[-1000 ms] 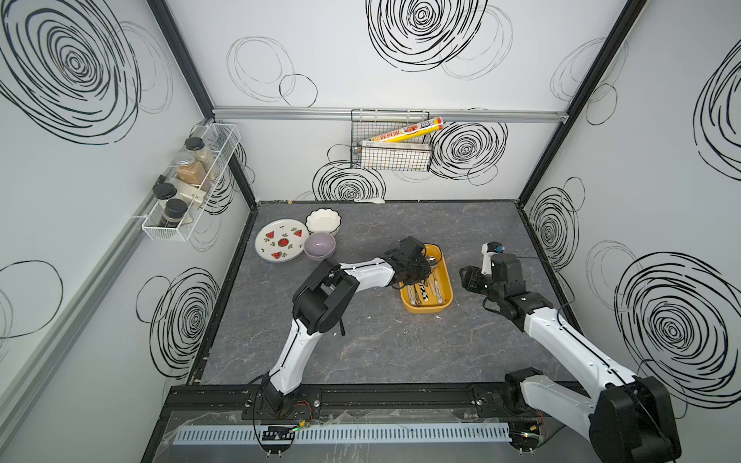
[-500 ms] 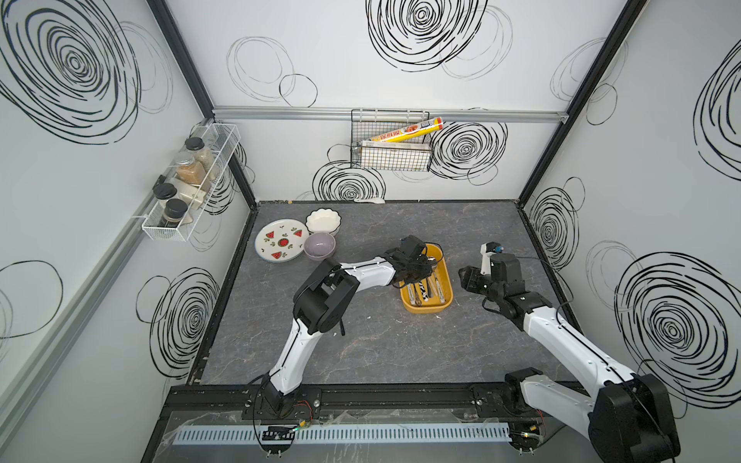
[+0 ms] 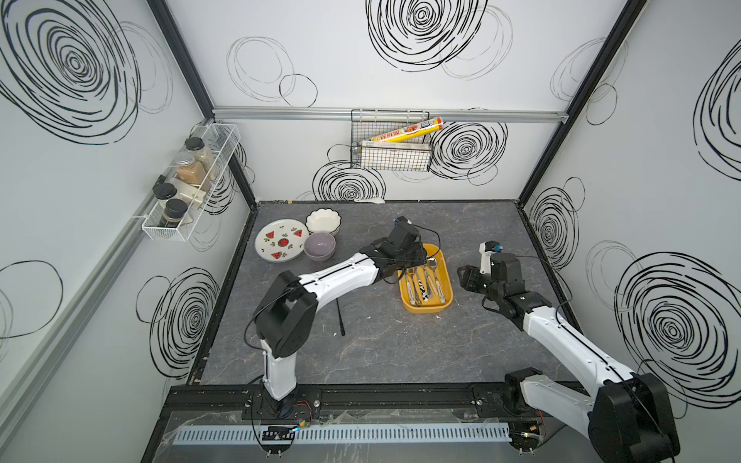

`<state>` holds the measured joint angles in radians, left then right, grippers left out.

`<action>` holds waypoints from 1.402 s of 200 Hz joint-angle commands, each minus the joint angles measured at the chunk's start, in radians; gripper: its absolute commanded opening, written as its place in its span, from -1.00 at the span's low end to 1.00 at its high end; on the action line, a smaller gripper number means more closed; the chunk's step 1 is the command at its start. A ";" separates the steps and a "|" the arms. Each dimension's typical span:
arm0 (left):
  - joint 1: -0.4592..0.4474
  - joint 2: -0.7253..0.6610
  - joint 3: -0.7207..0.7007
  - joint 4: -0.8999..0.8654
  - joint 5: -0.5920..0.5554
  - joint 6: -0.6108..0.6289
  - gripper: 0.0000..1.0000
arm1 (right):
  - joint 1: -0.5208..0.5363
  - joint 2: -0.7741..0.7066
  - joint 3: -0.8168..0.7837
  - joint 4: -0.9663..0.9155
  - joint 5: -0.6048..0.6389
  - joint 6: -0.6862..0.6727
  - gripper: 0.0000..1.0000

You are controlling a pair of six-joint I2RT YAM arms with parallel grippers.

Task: Put the spoon into the storage box
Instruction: Place the spoon in the storage box, then pick up the spoon from the center of the board.

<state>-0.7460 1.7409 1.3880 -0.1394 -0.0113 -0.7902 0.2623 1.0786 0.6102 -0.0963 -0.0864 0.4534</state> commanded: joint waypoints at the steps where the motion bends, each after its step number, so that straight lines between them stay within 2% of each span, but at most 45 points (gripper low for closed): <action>1: 0.052 -0.199 -0.120 -0.083 -0.183 0.147 -0.15 | 0.006 0.029 0.062 -0.028 -0.071 -0.018 0.00; 25: 0.177 -0.460 -0.313 -0.157 -0.246 0.204 -0.02 | 0.119 0.074 0.157 -0.105 -0.033 -0.036 0.00; 46: 0.358 -0.689 -0.467 -0.211 -0.215 0.248 0.07 | 0.269 0.132 0.254 -0.141 0.017 -0.015 0.00; 65: 0.505 -0.843 -0.544 -0.270 -0.196 0.301 0.13 | 0.410 0.224 0.345 -0.151 0.061 0.028 0.00; 84: 0.578 -0.950 -0.585 -0.323 -0.193 0.349 0.13 | 0.547 0.358 0.452 -0.166 0.114 0.087 -0.01; 123: 0.572 -1.090 -0.661 -0.346 -0.222 0.353 0.13 | 0.748 0.673 0.678 -0.164 0.161 0.112 -0.02; 177: 0.502 -1.131 -0.675 -0.332 -0.250 0.351 0.13 | 0.826 1.030 1.021 -0.278 0.192 0.076 0.00; 204: 0.503 -1.123 -0.672 -0.335 -0.250 0.349 0.13 | 0.828 1.141 1.117 -0.313 0.237 0.066 0.00; 228: 0.502 -1.137 -0.676 -0.330 -0.238 0.354 0.13 | 0.828 1.218 1.182 -0.340 0.225 0.063 -0.04; 280: 0.502 -1.134 -0.679 -0.323 -0.226 0.360 0.13 | 0.851 1.296 1.243 -0.391 0.256 0.054 -0.18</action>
<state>-0.2417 0.6071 0.7147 -0.4992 -0.2436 -0.4484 1.0954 2.3432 1.8259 -0.4072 0.1345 0.5213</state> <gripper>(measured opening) 0.563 0.425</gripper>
